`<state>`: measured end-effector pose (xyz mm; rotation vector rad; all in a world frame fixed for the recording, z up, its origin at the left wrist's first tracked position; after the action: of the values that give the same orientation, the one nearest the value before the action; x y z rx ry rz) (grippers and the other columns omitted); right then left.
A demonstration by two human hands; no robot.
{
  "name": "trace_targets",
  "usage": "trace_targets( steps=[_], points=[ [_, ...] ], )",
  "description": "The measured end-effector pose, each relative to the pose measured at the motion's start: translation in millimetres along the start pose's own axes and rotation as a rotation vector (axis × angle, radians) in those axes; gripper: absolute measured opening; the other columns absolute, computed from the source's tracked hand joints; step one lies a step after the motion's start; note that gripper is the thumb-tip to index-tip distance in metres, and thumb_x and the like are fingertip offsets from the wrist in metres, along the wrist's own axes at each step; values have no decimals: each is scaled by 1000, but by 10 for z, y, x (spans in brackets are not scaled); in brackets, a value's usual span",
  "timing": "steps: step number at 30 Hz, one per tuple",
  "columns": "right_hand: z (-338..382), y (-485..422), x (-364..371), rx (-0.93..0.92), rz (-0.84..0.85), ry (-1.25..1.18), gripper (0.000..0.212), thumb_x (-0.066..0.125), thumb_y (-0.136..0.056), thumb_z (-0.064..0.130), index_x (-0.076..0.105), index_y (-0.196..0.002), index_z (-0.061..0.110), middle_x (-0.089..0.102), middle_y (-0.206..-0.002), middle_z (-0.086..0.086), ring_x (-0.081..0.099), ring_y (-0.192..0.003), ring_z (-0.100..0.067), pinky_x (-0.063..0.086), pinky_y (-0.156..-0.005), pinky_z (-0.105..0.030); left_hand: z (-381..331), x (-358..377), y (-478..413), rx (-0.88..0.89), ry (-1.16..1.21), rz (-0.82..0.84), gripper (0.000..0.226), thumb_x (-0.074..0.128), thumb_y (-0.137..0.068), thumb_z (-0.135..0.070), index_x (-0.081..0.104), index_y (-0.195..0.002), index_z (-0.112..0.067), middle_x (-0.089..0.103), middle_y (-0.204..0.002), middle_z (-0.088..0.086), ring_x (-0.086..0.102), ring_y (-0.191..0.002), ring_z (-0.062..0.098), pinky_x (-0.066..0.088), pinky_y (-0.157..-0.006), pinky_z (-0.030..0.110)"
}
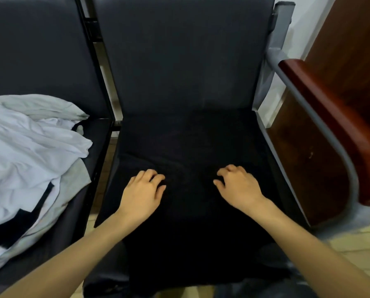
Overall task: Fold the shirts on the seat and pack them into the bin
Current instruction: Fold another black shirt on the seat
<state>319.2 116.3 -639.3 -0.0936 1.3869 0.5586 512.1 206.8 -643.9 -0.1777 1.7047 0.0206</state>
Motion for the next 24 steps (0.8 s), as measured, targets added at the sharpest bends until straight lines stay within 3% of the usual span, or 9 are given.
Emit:
trace_targets(
  steps=[4,7,11,15,17,20,22,24],
  points=[
    [-187,197,314,102,206,-3,59,36,-99,49,19,-150,26,10,-159,3,9,-146,-24,24,-111,-58,136,268,195,-103,-56,258,56,31,-98,-53,28,-148,-29,24,-153,-4,22,-141,19,28,-112,40],
    [-293,-10,356,120,212,1,64,28,-98,56,4,-152,31,-6,-160,9,-9,-147,-22,7,-111,-66,338,325,58,-157,-12,297,58,26,-97,-54,18,-150,-32,13,-157,-5,8,-145,20,16,-116,49],
    [-382,-500,320,110,141,32,63,18,-98,59,-3,-151,34,-10,-160,10,-14,-146,-19,-5,-112,-62,506,423,-240,-192,26,308,57,22,-99,-51,11,-151,-32,6,-158,-5,0,-146,21,3,-115,56],
    [-316,-952,232,86,96,81,60,12,-99,55,-3,-152,31,-9,-160,8,-10,-147,-19,-4,-115,-59,539,424,-595,-170,8,196,54,26,-101,-45,20,-151,-22,9,-159,3,3,-147,22,4,-118,48],
    [-233,-1057,167,83,68,51,59,13,-100,53,5,-153,28,1,-161,4,-2,-148,-22,-1,-115,-59,442,262,-649,-78,-66,40,48,37,-101,-35,40,-143,-11,29,-153,14,23,-143,30,18,-116,47],
    [-88,-870,-24,47,-154,-55,51,32,-101,43,34,-145,16,36,-149,-9,26,-140,-29,17,-114,-53,168,0,-460,68,-42,-190,39,42,-94,-31,66,-111,-5,60,-120,16,59,-109,34,46,-95,45],
    [72,-534,-64,-83,-260,-67,40,46,-97,33,51,-131,13,52,-133,-9,44,-126,-28,33,-107,-43,-6,-68,-236,121,18,-190,42,39,-91,-36,71,-99,-9,64,-106,9,63,-93,28,50,-83,39],
    [192,-156,21,-192,-245,-68,30,50,-95,29,61,-118,13,59,-120,-7,51,-113,-27,41,-96,-38,-92,-81,-8,126,80,-136,46,39,-91,-42,72,-96,-12,64,-101,4,62,-88,25,50,-78,38]
  ],
)
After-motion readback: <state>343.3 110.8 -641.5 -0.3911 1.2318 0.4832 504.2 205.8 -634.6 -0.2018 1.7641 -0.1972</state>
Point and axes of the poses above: each hand's wrist, its own y-axis away from the middle knuckle, its own x-axis out of the palm, z = x × y, the point moved 9 cm from there along -y, towards the middle knuckle
